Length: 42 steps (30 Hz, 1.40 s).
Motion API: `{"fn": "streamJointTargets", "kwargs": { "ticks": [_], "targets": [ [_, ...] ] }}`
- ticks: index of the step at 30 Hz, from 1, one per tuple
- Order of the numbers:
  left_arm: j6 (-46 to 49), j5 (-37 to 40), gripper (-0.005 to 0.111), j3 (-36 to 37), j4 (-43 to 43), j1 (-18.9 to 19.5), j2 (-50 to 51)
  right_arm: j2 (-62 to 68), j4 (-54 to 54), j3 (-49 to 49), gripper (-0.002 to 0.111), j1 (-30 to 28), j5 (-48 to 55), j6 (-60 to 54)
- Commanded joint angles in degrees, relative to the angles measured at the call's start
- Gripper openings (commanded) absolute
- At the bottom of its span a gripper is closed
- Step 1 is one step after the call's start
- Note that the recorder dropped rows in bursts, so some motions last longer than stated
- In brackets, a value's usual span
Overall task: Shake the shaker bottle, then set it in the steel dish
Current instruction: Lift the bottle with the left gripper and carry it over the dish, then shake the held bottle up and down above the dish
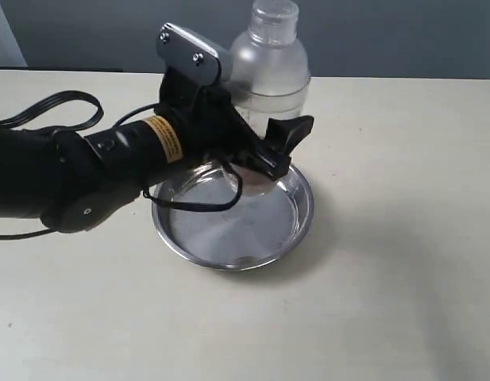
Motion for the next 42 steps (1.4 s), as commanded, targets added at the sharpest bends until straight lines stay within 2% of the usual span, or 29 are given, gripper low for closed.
{"fn": "streamJointTargets", "kwargs": {
  "ticks": [1,2,4,7,9,12,14,17,19,22,24,26,27,29,30,32,33,35,36,37,38,39,40,42],
  "targets": [
    [4.6,-4.5,0.000,-3.5,-1.6,0.0,-7.0,-0.2,-0.1,0.1,-0.001,0.2,-0.8,0.0],
    [5.9,-1.9,0.000,-4.0,-2.8,0.0,-8.0,-0.2,-0.1,0.1,-0.001,0.2,-0.8,0.0],
    [8.2,5.0,0.000,-3.0,-10.5,0.5,-6.4,-0.2,-0.1,0.1,-0.001,0.2,-0.8,0.0],
    [7.2,5.7,0.000,0.7,-14.6,0.9,0.2,-0.2,-0.1,0.1,-0.001,0.2,-0.8,0.0],
    [5.0,3.4,0.000,1.1,-10.0,-0.1,0.3,-0.2,-0.1,0.1,-0.001,0.2,-0.8,0.0],
    [6.6,0.6,0.000,-0.8,-6.4,-2.6,-6.4,-0.2,-0.1,0.1,-0.001,0.2,-0.8,0.0],
    [11.6,4.1,0.000,-0.9,-11.8,-3.0,-8.3,-0.2,-0.1,0.1,-0.001,0.2,-0.8,0.0],
    [15.4,7.8,0.000,2.4,-22.4,-1.2,-2.3,-0.2,-0.1,0.1,-0.001,0.2,-0.8,0.0],
    [14.0,6.7,0.000,2.3,-19.1,-1.7,-3.4,-0.2,-0.1,0.1,-0.001,0.2,-0.8,0.0],
    [16.6,3.5,0.000,0.1,-13.0,-5.0,-12.0,-0.2,-0.1,0.1,-0.001,0.2,-0.8,0.0],
    [19.6,6.5,0.000,0.8,-19.7,-4.9,-11.9,-0.2,-0.1,0.1,-0.001,0.2,-0.8,0.0],
    [22.4,8.8,0.000,4.0,-31.4,-2.1,-3.1,-0.2,-0.1,0.1,-0.001,0.2,-0.8,0.0],
    [20.4,8.8,0.000,4.0,-28.8,-2.3,-3.0,-0.2,-0.1,0.1,-0.001,0.2,-0.8,0.0],
    [19.3,3.8,0.000,1.8,-16.0,-5.6,-10.4,-0.2,-0.1,0.1,-0.001,0.2,-0.8,0.0],
    [21.6,5.0,0.000,1.0,-18.9,-6.2,-12.4,-0.2,-0.1,0.1,-0.001,0.2,-0.8,0.0],
    [26.1,7.9,0.000,3.4,-33.6,-3.5,-5.6,-0.2,-0.1,0.1,-0.001,0.2,-0.8,0.0],
    [24.5,7.8,0.000,3.3,-34.1,-3.4,-4.5,-0.2,-0.1,0.1,-0.001,0.2,-0.8,0.0],
    [23.2,5.3,0.000,2.0,-25.0,-4.9,-7.8,-0.2,-0.1,0.1,-0.001,0.2,-0.8,0.0],
    [24.3,4.5,0.000,0.3,-20.2,-6.4,-12.6,-0.2,-0.1,0.1,-0.001,0.2,-0.8,0.0],
    [25.2,6.1,0.000,0.3,-23.8,-6.3,-13.5,-0.2,-0.1,0.1,-0.001,0.2,-0.8,0.0],
    [25.5,8.7,0.000,2.3,-31.4,-4.7,-10.6,-0.2,-0.1,0.1,-0.001,0.2,-0.8,0.0],
    [24.3,10.5,0.000,4.0,-34.5,-3.1,-6.4,-0.2,-0.1,0.1,-0.001,0.2,-0.8,0.0],
    [20.2,11.0,0.000,4.5,-32.1,-3.3,-5.0,-0.2,-0.1,0.1,-0.001,0.2,-0.8,0.0],
    [18.0,8.3,0.000,3.4,-22.7,-4.7,-8.4,-0.2,-0.1,0.1,-0.001,0.2,-0.8,0.0]
  ]
}}
